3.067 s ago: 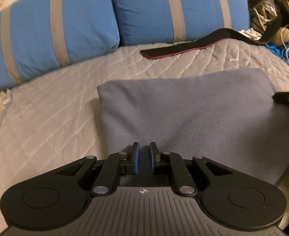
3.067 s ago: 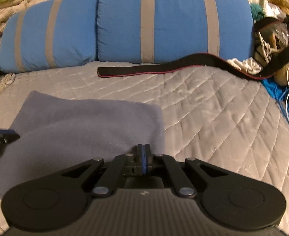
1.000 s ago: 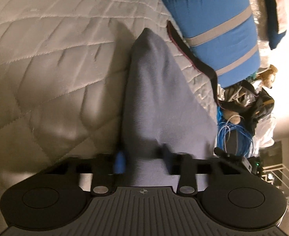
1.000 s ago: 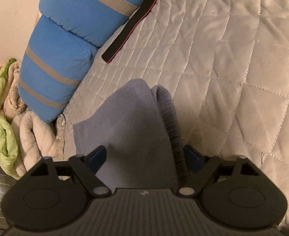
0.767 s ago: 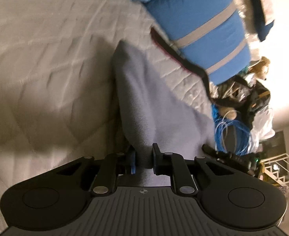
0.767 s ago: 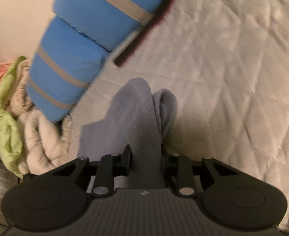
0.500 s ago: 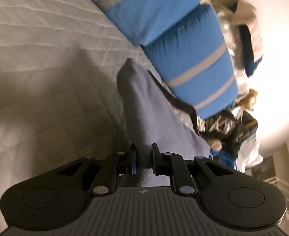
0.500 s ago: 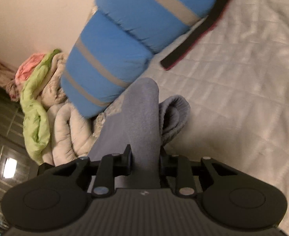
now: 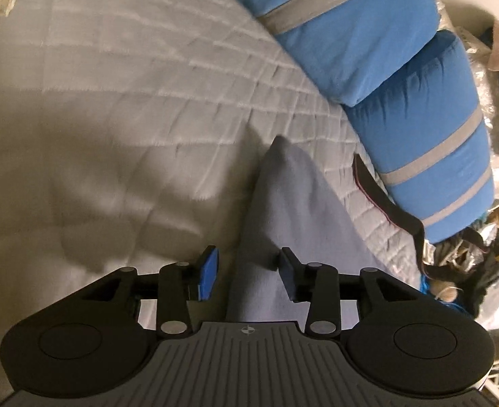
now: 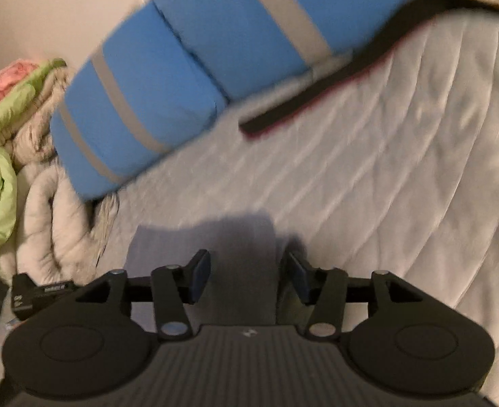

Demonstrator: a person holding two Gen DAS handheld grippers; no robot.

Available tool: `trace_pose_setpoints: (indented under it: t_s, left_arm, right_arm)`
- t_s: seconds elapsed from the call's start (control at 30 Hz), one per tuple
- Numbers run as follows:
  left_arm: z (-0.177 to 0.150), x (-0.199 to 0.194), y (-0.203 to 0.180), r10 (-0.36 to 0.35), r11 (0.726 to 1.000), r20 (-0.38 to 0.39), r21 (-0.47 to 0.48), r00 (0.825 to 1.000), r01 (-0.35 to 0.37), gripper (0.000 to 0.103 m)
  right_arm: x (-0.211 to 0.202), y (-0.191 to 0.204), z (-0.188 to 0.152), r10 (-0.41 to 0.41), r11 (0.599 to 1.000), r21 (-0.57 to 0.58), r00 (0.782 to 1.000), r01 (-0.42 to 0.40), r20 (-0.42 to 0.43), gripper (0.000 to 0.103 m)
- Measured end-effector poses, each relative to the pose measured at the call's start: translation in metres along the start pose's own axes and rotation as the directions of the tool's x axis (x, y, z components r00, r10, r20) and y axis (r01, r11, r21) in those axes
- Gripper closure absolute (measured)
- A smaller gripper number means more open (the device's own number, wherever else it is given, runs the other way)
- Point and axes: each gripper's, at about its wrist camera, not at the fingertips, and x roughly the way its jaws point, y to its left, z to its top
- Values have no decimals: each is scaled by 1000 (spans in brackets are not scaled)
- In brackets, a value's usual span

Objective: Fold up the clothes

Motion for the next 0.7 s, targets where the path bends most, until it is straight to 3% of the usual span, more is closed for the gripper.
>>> trace_pose_setpoints:
  t_s: [0.07,0.13,0.2,0.23,0.27,0.37,0.57,0.7]
  left_arm:
    - [-1,1,-3,13,1000,25,17,1000,-14,66]
    - [0,1,-7,9,999,41,37,999,-11,66]
    - [0,1,-12,-2,998,51,58,999,-1,66]
    - [-1,2,-15,-5,997,55,72,998,1,66]
    - [-1,3,-18,0,996,57,88,998,-5,66]
    - [-3,10,-25,32,991,53,130,998,-38,66]
    - [-5,19,-24,64,986,38,150,997,-69,66]
    - [-5,17,-21,53,988,33,142,998,-57,66]
  right_arm:
    - [-8,-3,3,-14,1000,-3,998,15,63,46]
    - [-10,-1,7,-12,999,-30,996,15,93,56]
    - [-6,6,7,4,997,-72,997,2,82,76]
    - [-2,9,7,-26,993,-109,998,33,65,77]
    - [2,13,5,-79,986,-141,994,88,71,85]
    - [17,17,1,-158,969,-183,986,163,45,85]
    - [30,10,-3,-199,962,-190,980,198,12,84]
    - [25,11,-7,-210,958,-192,977,212,32,72]
